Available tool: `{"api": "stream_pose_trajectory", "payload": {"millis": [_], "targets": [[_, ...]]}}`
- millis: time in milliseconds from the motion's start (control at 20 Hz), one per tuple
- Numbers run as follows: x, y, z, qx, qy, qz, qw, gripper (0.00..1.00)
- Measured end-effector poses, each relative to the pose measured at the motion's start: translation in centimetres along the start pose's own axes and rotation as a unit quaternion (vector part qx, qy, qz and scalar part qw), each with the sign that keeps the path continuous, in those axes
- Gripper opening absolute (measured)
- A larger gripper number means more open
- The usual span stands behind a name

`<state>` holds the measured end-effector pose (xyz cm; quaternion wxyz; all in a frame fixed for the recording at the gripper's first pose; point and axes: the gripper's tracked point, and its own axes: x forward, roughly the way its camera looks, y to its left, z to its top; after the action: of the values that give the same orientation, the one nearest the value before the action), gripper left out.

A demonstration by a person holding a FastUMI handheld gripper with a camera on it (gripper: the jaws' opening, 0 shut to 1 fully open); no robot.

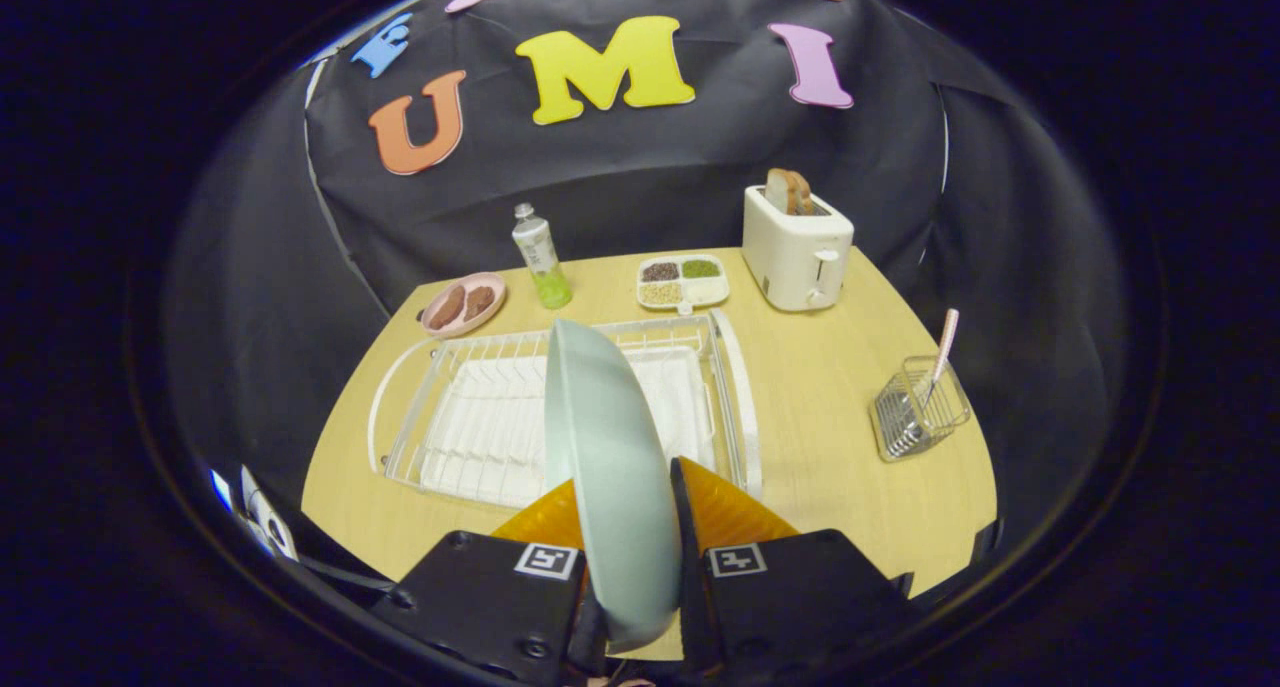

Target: Take the plate from the dish rack, then take the spoon from the basket and place it into the plate.

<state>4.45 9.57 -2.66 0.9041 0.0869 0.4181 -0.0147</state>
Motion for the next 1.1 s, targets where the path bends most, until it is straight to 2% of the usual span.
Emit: {"api": "stream_pose_trajectory", "payload": {"millis": [250,450,700,800,850,1050,1100], "targets": [[0.2,-0.9,-8.4,0.075,0.041,0.066,0.994,0.34],[2.7,-1.2,-13.7,0.125,0.089,0.089,0.984,0.34],[5.5,-0.2,-15.5,0.211,0.113,0.151,0.959,0.35],[6.4,-0.4,-16.0,0.232,0.125,0.161,0.951,0.36],[6.5,-0.7,-16.0,0.232,0.125,0.158,0.951,0.36],[6.6,-1.8,-15.6,0.228,0.111,0.150,0.955,0.50],[6.8,-2.1,-15.5,0.226,0.104,0.149,0.957,0.57]]}}
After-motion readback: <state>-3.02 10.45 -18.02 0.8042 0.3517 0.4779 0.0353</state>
